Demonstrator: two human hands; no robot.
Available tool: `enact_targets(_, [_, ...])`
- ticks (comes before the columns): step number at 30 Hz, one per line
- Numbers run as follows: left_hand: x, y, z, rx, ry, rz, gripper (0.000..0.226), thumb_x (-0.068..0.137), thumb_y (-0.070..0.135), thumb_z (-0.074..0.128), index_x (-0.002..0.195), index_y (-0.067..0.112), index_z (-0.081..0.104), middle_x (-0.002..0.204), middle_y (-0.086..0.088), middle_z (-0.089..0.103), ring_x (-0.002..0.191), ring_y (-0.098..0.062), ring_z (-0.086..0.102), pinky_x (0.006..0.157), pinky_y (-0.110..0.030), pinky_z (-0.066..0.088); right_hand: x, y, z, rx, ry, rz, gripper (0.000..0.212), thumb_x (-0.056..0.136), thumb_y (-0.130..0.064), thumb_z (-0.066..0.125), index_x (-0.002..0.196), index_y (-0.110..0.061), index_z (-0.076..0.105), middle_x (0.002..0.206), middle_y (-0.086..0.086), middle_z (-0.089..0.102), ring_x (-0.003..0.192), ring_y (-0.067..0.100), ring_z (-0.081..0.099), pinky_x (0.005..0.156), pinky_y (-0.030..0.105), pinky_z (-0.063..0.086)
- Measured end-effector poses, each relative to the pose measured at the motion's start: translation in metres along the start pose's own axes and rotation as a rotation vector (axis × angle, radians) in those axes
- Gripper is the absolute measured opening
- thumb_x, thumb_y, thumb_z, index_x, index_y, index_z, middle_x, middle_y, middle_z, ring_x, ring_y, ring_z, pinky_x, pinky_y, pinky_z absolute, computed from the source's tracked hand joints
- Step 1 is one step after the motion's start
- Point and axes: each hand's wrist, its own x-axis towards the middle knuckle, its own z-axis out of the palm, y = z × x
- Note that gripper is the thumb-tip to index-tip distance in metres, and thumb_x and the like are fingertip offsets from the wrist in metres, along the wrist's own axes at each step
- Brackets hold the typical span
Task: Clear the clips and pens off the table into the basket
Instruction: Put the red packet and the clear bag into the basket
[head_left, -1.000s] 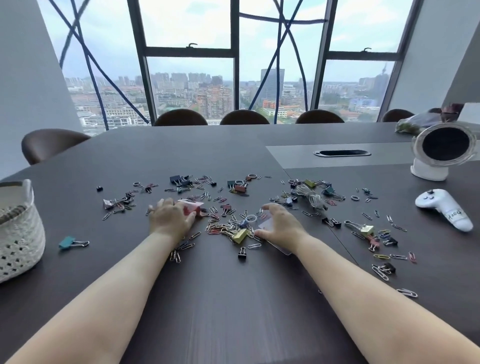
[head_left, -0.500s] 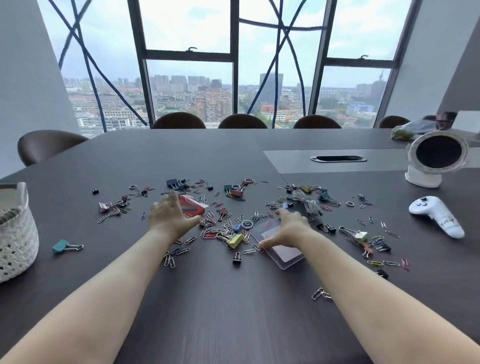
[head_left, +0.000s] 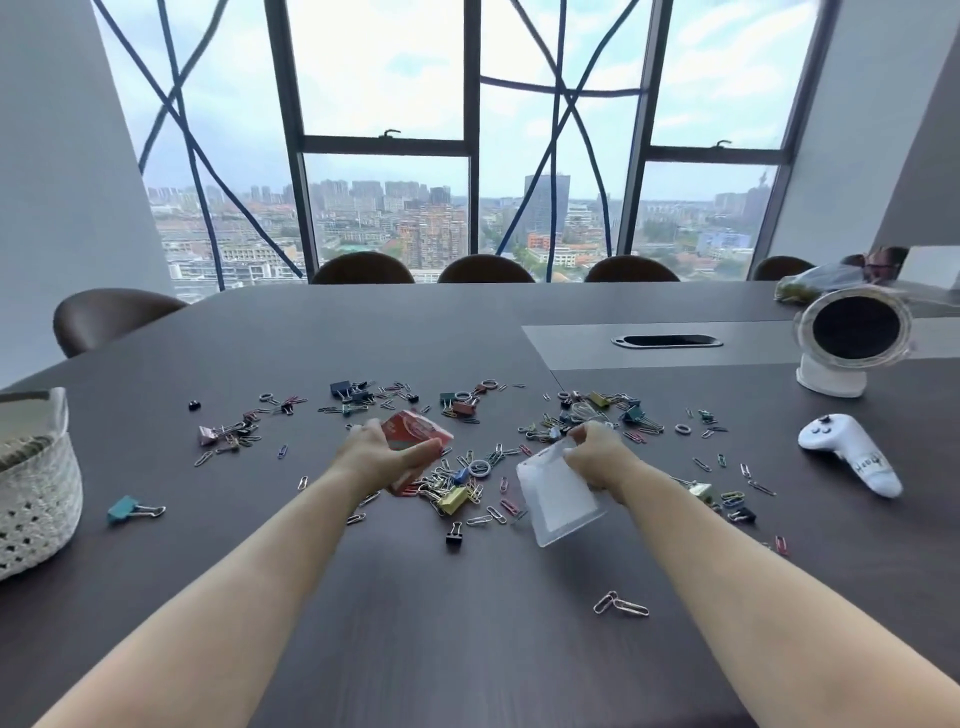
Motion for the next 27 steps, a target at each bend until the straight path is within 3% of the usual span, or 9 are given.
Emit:
enact_targets(2, [-0.004, 0.013, 0.006, -0.129, -0.107, 0.001, 0.055, 0.079, 0.053, 0.06, 0.099, 0.002, 0.059, 0.094, -0.013, 0.068, 0.076, -0.02, 0.065, 0.069, -0.029, 0.054, 0.0, 0.005, -0.005, 0.063, 0.123, -0.043, 0.037, 0.087, -0.008, 0.051, 0.124, -0.005, 0.05, 0.125, 0.016, 0.057, 0.112, 0.031, 0.054, 0.094, 0.032, 0.044])
enact_targets(4, [-0.009, 0.028, 0.011, -0.302, -0.184, -0.057, 0.034, 0.09, 0.036, 0.053, 0.09, 0.002, 0.058, 0.076, -0.01, 0.069, 0.06, -0.015, 0.063, 0.055, -0.022, 0.05, -0.004, 0.008, -0.008, 0.139, 0.198, -0.076, 0.037, 0.088, -0.009, 0.054, 0.124, -0.005, 0.049, 0.115, 0.013, 0.06, 0.099, 0.029, 0.056, 0.084, 0.03, 0.042])
enact_targets(7, [-0.015, 0.047, 0.023, -0.619, -0.294, -0.129, 0.019, 0.093, 0.018, 0.052, 0.083, 0.002, 0.056, 0.054, -0.005, 0.067, 0.042, -0.013, 0.063, 0.042, -0.019, 0.051, -0.014, 0.013, -0.002, 0.508, 0.043, -0.07, 0.029, 0.088, -0.006, 0.056, 0.117, -0.003, 0.051, 0.08, 0.005, 0.057, 0.064, 0.019, 0.053, 0.059, 0.032, 0.053])
enact_targets(8, [-0.016, 0.052, 0.029, -0.646, -0.307, -0.128, 0.017, 0.093, 0.015, 0.053, 0.082, 0.002, 0.056, 0.055, -0.006, 0.067, 0.041, -0.012, 0.063, 0.041, -0.018, 0.051, -0.017, 0.013, 0.0, 0.591, -0.009, -0.066, 0.027, 0.089, -0.004, 0.055, 0.116, -0.002, 0.051, 0.075, 0.003, 0.054, 0.058, 0.015, 0.051, 0.053, 0.029, 0.053])
enact_targets(11, [-0.018, 0.059, 0.043, -0.617, -0.301, -0.09, 0.015, 0.093, 0.014, 0.052, 0.083, 0.003, 0.054, 0.068, -0.01, 0.064, 0.042, -0.011, 0.063, 0.044, -0.021, 0.051, -0.017, 0.013, 0.007, 0.697, -0.073, -0.075, 0.024, 0.091, -0.004, 0.053, 0.115, -0.005, 0.049, 0.074, 0.0, 0.054, 0.058, 0.011, 0.051, 0.055, 0.027, 0.054])
enact_targets(16, [-0.017, 0.061, 0.05, -0.548, -0.34, -0.069, 0.015, 0.095, 0.022, 0.049, 0.088, 0.009, 0.051, 0.077, -0.007, 0.063, 0.064, -0.017, 0.06, 0.061, -0.025, 0.046, -0.013, 0.014, 0.006, 0.929, -0.141, -0.004, 0.013, 0.094, -0.004, 0.047, 0.101, -0.016, 0.048, 0.075, 0.003, 0.054, 0.057, 0.013, 0.049, 0.041, 0.019, 0.049])
enact_targets(18, [-0.014, 0.061, 0.052, -0.555, -0.367, -0.057, 0.015, 0.093, 0.023, 0.052, 0.087, 0.009, 0.052, 0.078, -0.007, 0.063, 0.065, -0.016, 0.061, 0.064, -0.025, 0.049, -0.009, 0.014, 0.004, 0.943, -0.15, -0.025, 0.013, 0.095, -0.006, 0.047, 0.096, -0.018, 0.049, 0.075, 0.003, 0.055, 0.057, 0.014, 0.049, 0.043, 0.02, 0.05])
enact_targets(22, [-0.006, 0.061, 0.054, -0.622, -0.424, -0.06, 0.013, 0.087, 0.021, 0.061, 0.087, 0.007, 0.059, 0.081, -0.01, 0.066, 0.06, -0.016, 0.064, 0.062, -0.027, 0.053, -0.001, 0.015, 0.002, 0.914, -0.169, -0.043, 0.016, 0.096, -0.008, 0.045, 0.11, -0.015, 0.046, 0.075, 0.004, 0.057, 0.057, 0.015, 0.053, 0.046, 0.022, 0.051])
enact_targets(27, [-0.004, 0.061, 0.061, -0.619, -0.381, 0.006, 0.012, 0.085, 0.013, 0.064, 0.093, 0.005, 0.06, 0.08, -0.008, 0.067, 0.053, -0.009, 0.066, 0.05, -0.019, 0.055, 0.005, 0.019, 0.006, 0.795, -0.158, -0.076, 0.028, 0.094, -0.004, 0.048, 0.121, -0.009, 0.043, 0.082, 0.012, 0.056, 0.057, 0.015, 0.055, 0.047, 0.021, 0.053])
